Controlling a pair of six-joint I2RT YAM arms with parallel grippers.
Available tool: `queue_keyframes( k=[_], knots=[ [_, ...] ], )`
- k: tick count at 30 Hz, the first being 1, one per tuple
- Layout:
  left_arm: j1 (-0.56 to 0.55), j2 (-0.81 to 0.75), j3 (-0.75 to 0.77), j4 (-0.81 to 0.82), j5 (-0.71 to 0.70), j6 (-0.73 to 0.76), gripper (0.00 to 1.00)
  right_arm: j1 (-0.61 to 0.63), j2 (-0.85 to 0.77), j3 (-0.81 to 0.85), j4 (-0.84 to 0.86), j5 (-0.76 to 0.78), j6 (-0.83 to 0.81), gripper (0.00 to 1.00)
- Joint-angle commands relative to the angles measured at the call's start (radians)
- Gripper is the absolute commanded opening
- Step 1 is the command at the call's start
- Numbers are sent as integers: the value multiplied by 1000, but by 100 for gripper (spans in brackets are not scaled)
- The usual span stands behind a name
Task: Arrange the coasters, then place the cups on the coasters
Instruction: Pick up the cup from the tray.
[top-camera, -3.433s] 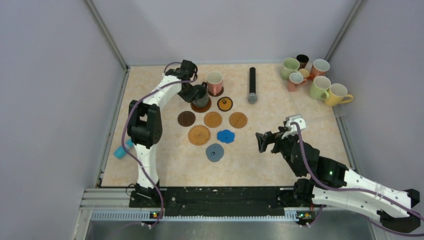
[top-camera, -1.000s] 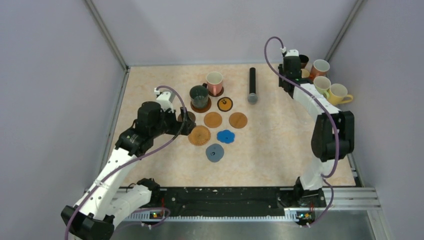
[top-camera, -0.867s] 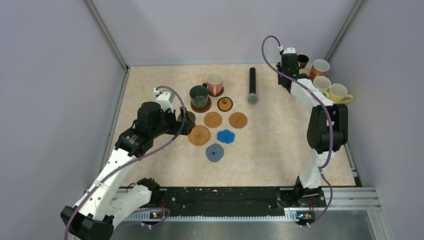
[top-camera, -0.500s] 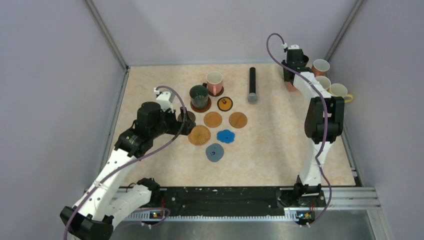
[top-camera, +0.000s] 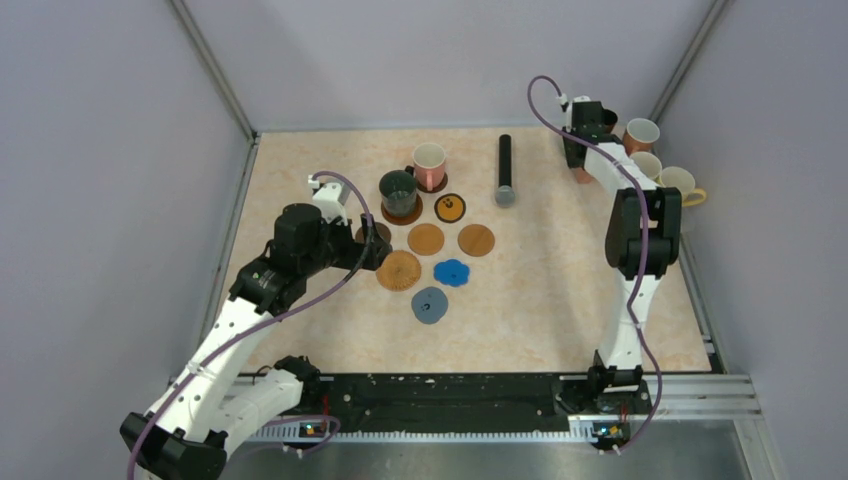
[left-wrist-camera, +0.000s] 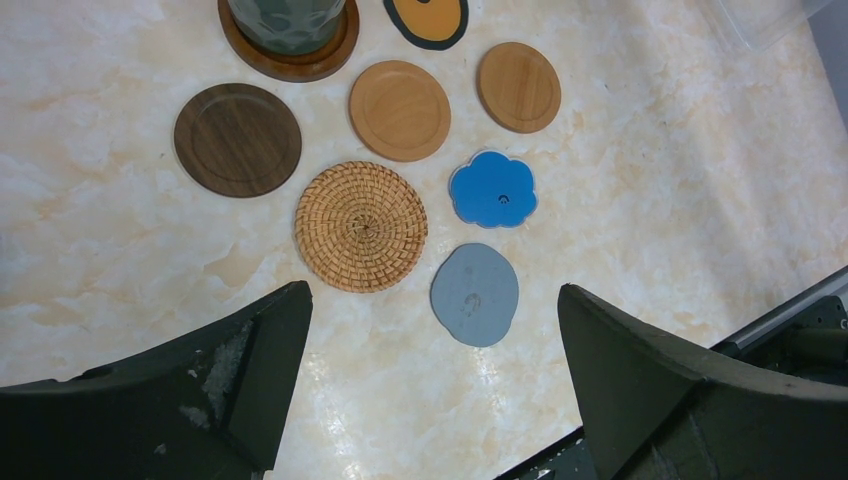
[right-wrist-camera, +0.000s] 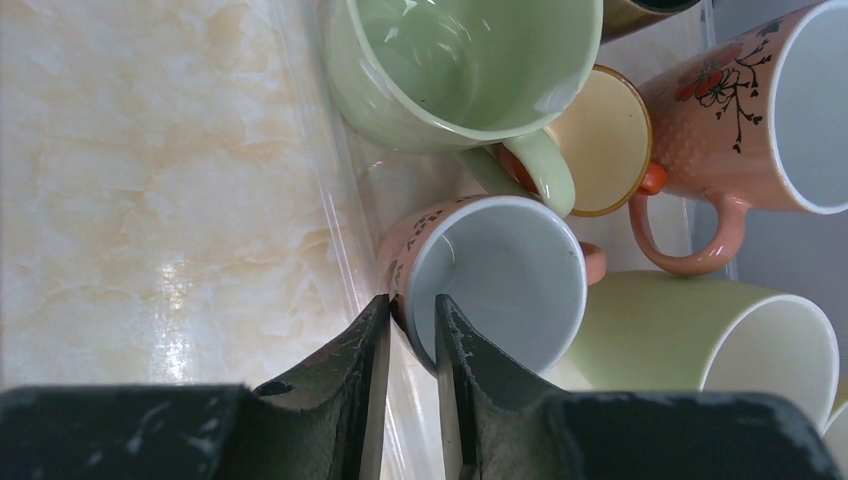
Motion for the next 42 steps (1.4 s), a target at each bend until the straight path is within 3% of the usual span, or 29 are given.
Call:
queue_keyframes(
  k=[1,12,30,42],
  knots=[
    [-1,-15,2,45,-7,14,99,-12,8,55,6,-30,-24,22],
    [-1,-22,0,44,-13,11,99,-12,-35,45,3,-8,-62,0],
    [5,-26,12,17,-67,9,99,10,-265,-40,-39,-52,-12,0],
    [14,-40,15,13,-77,11,99,230,-392,-116,-63,-102,24,0]
  ],
)
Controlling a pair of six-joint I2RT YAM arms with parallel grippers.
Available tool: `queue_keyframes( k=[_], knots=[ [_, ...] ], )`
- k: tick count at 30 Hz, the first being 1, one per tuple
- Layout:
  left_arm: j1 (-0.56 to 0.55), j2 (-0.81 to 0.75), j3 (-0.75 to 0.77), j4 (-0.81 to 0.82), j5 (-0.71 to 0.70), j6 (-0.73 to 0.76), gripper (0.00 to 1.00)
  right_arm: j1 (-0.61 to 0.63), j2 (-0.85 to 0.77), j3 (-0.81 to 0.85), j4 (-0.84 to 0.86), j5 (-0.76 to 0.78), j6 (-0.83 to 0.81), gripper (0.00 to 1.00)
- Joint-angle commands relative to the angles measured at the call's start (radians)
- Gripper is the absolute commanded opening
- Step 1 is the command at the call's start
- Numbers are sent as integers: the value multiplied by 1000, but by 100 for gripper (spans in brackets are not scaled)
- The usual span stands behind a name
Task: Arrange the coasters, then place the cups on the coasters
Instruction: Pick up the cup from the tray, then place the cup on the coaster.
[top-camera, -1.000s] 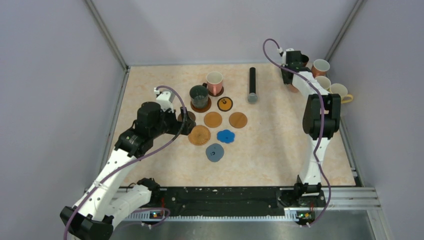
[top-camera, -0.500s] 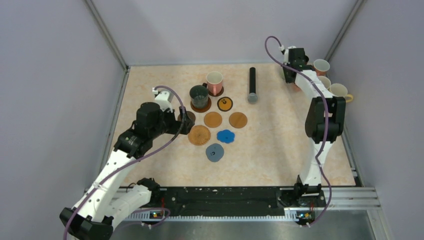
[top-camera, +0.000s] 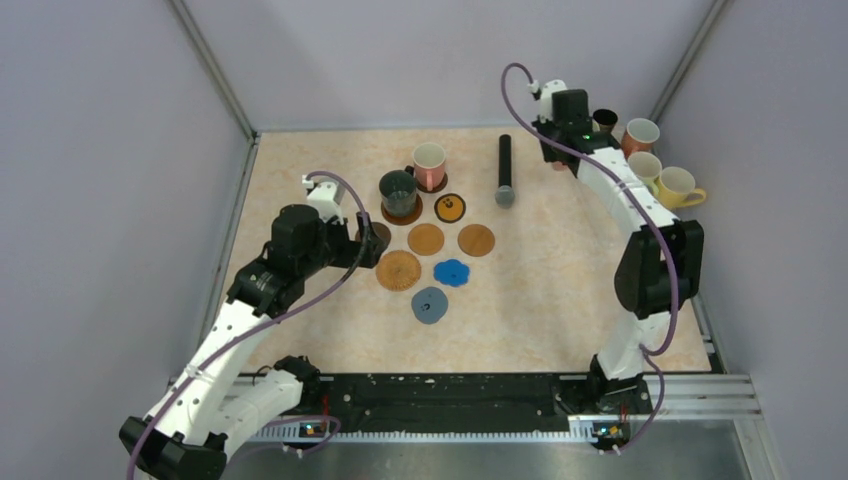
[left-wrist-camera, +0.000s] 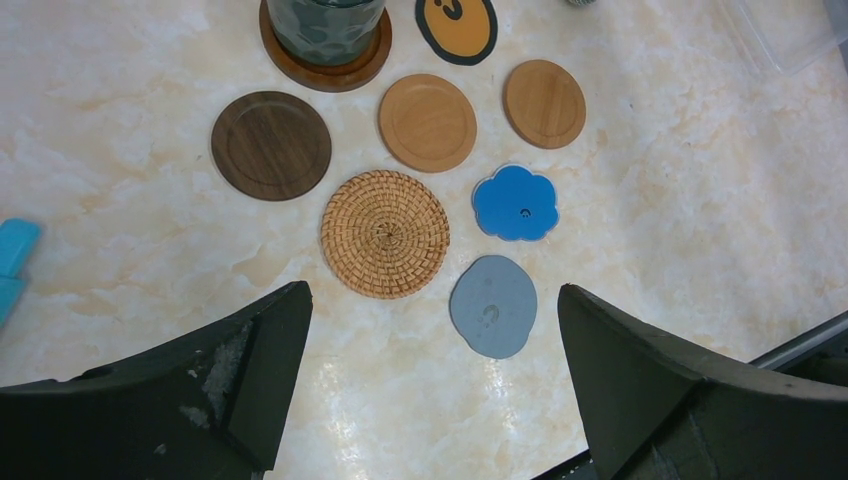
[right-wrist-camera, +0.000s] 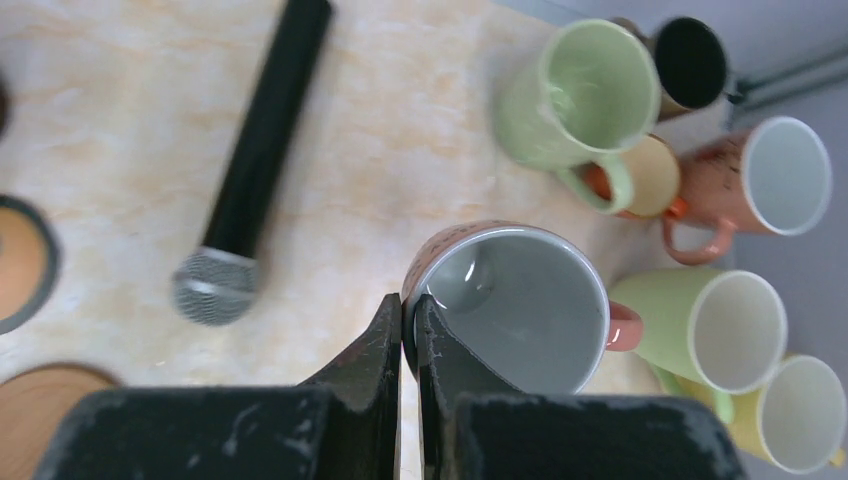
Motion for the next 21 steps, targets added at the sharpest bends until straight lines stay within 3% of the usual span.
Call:
queue_keyframes(
  k=[1,11,21],
  knots=[
    [8,-29,15,14,-25,10,99,113,-71,-10,33,-34,22,0],
    [12,-38,14,15,-31,10,98,316,-22,-7,68,-105,58,0],
    [13,-39,14,18,-30,9,98,407,105,81,68,-151,76,0]
  ],
)
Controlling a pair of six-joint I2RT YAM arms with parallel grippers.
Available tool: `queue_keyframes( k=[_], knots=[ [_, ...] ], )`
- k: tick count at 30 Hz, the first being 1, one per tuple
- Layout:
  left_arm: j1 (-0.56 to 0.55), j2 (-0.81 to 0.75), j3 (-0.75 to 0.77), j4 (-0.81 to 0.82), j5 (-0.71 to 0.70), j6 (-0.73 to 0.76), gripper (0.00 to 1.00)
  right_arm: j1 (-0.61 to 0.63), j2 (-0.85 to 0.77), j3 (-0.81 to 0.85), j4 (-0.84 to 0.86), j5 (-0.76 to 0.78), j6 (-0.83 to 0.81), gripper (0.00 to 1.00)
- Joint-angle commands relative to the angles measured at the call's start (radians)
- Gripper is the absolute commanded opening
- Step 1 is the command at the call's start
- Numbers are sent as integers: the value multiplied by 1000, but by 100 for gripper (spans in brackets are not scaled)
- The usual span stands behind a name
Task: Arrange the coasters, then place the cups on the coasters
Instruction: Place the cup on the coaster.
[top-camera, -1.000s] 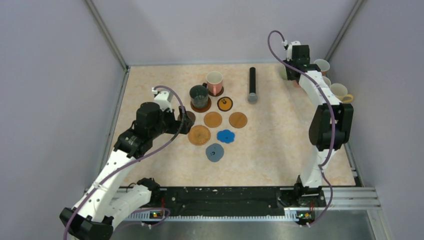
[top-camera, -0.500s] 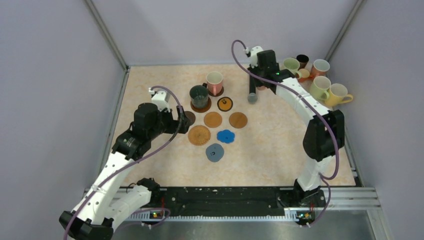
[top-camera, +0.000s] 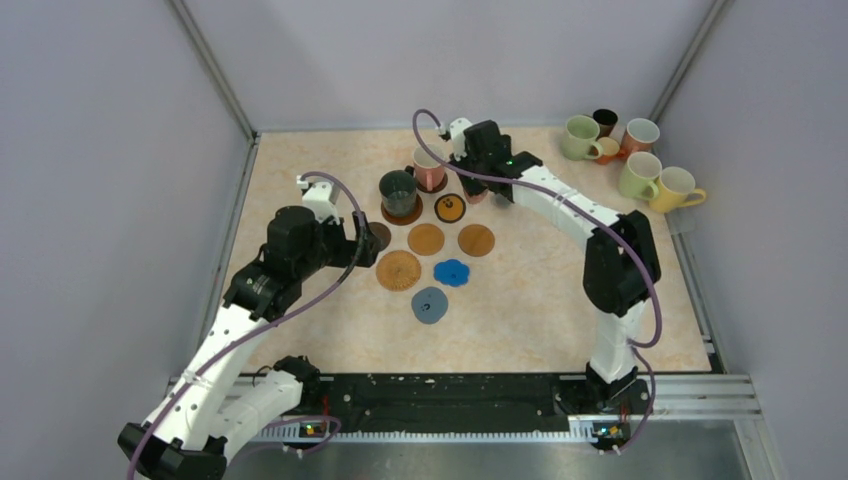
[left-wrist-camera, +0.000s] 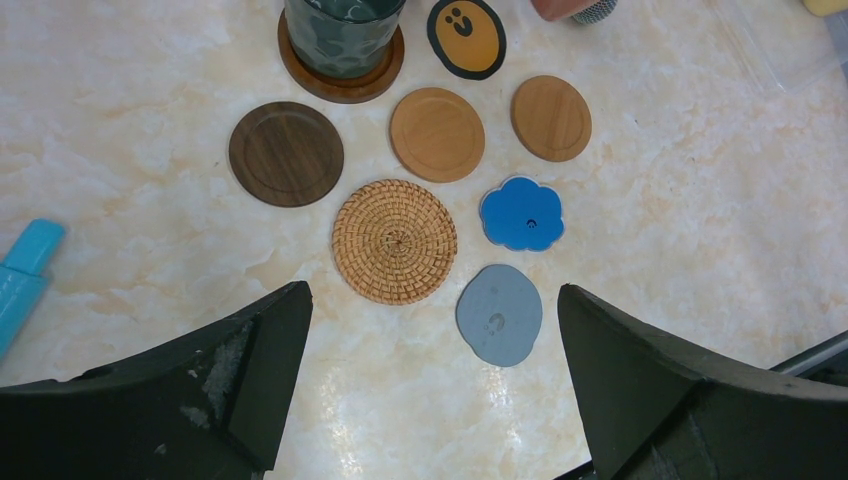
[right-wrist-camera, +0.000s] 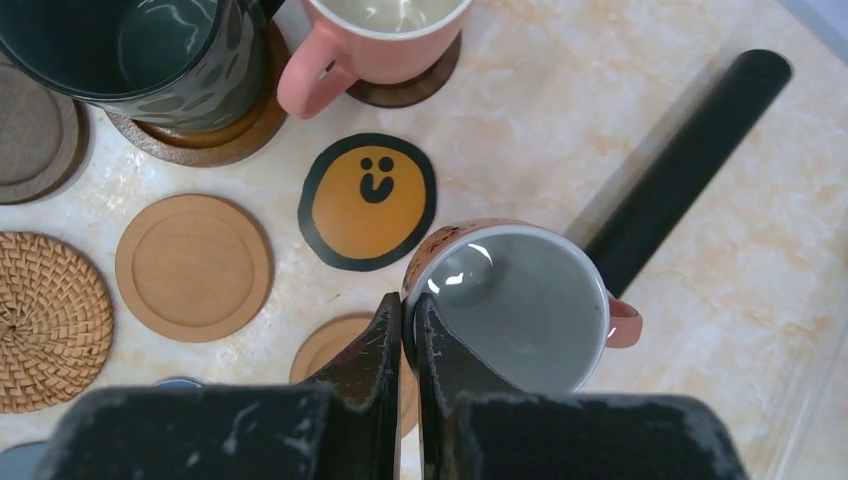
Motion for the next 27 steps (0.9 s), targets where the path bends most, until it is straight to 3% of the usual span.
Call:
queue_keyframes(
  k=[1,27],
  knots=[
    [5,-14,14,18,-8,9,98,33,41,97,65,-23,19,0],
    [5,-17,12,20,0,8,98,81,183,199,59,-37,43,0]
  ],
)
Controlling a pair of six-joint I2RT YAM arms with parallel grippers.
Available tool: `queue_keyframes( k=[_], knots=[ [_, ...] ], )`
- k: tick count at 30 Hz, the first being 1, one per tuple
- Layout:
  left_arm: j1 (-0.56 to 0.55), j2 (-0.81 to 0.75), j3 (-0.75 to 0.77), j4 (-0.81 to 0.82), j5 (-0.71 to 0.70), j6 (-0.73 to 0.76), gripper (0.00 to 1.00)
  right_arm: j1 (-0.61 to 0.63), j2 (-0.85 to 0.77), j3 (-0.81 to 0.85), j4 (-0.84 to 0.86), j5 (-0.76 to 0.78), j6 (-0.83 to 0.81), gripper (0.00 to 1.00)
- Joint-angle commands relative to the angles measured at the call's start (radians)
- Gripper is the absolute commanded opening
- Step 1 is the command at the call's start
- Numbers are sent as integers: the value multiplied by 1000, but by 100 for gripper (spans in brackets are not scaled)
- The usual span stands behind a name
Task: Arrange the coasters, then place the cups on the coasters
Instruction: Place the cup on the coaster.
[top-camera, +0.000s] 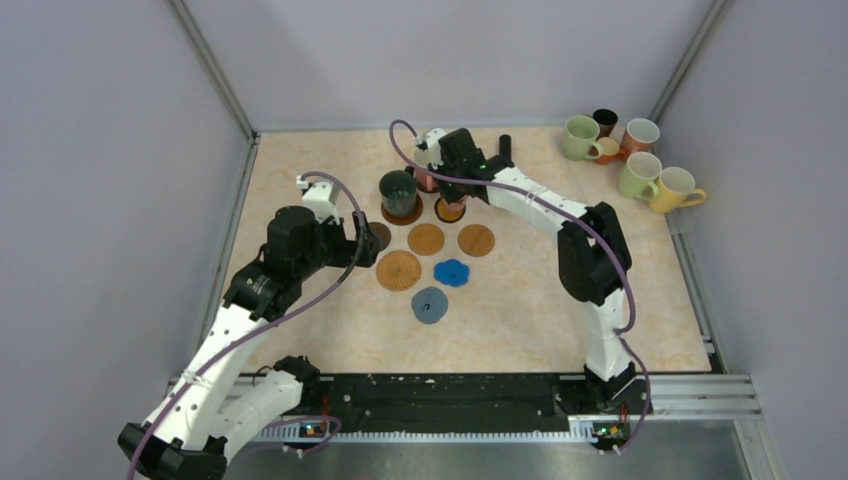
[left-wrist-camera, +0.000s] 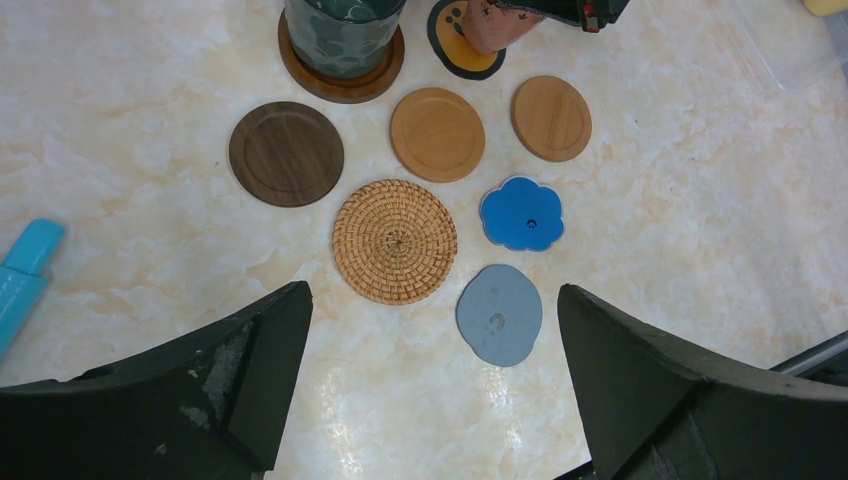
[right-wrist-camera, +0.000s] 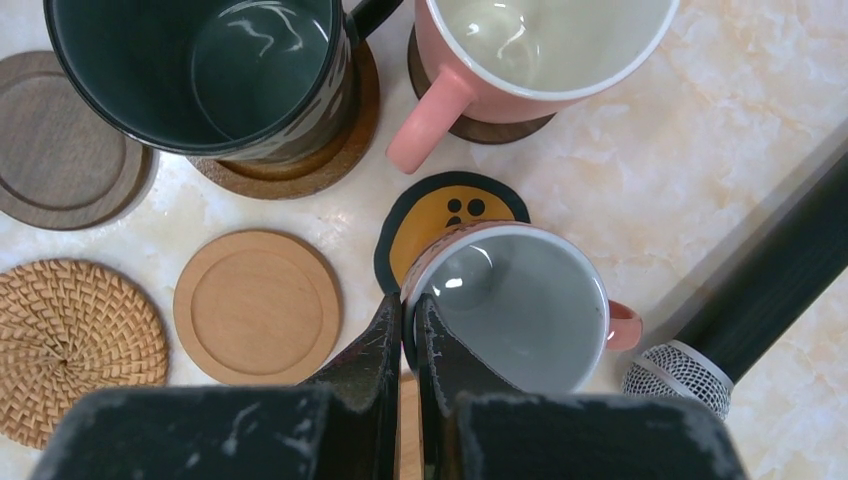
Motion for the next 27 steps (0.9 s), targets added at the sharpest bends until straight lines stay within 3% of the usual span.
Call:
queue_keyframes(
  k=[1,27],
  knots=[
    [4,-16,12,20,-1,8,98,9,4,79,60,0,4,0],
    [4,-17,9,23,0,8,98,9,58,127,20,3,-5,0]
  ],
)
